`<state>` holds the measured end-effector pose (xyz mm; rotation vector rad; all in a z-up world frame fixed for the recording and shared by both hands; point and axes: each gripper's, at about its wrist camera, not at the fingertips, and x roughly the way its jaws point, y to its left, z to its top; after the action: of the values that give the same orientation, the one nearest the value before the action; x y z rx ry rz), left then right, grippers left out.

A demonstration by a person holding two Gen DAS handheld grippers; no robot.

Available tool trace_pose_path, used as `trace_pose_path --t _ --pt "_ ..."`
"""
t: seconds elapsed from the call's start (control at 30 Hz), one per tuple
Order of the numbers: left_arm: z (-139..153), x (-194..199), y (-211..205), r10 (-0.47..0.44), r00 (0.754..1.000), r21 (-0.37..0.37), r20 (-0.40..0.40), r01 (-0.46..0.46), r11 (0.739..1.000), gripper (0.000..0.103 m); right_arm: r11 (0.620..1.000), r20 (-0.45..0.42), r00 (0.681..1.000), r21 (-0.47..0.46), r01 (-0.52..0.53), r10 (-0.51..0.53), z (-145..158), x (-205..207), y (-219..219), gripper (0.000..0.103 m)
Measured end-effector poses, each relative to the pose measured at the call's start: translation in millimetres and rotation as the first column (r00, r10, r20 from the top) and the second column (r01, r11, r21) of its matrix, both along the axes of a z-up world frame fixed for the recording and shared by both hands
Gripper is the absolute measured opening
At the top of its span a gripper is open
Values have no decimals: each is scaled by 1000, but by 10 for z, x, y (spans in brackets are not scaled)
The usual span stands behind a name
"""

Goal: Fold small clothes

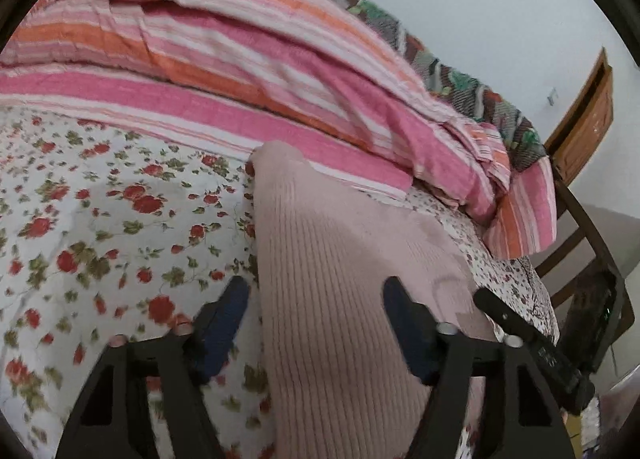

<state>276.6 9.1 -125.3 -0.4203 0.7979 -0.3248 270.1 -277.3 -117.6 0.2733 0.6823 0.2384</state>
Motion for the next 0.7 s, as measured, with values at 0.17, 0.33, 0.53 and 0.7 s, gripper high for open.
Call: trace_pose_path --t 0.17,0.33,0.53,0.7 --pt "-218 161 -31 -7 999 -16 -35 7 1000 47 1000 -24 1000 -6 3 -3 -36 76 17 47" --pt "-233 157 -76 -25 1000 21 0 25 999 46 999 -51 999 -48 -14 12 -98 138 96 35" --pt "-336 254 53 -22 999 -44 -47 20 999 66 998 -47 999 -67 -1 -2 -95 144 111 36" --pt "-382 249 81 -18 998 -73 -63 13 997 67 998 -58 998 -54 10 -13 -127 156 81 39"
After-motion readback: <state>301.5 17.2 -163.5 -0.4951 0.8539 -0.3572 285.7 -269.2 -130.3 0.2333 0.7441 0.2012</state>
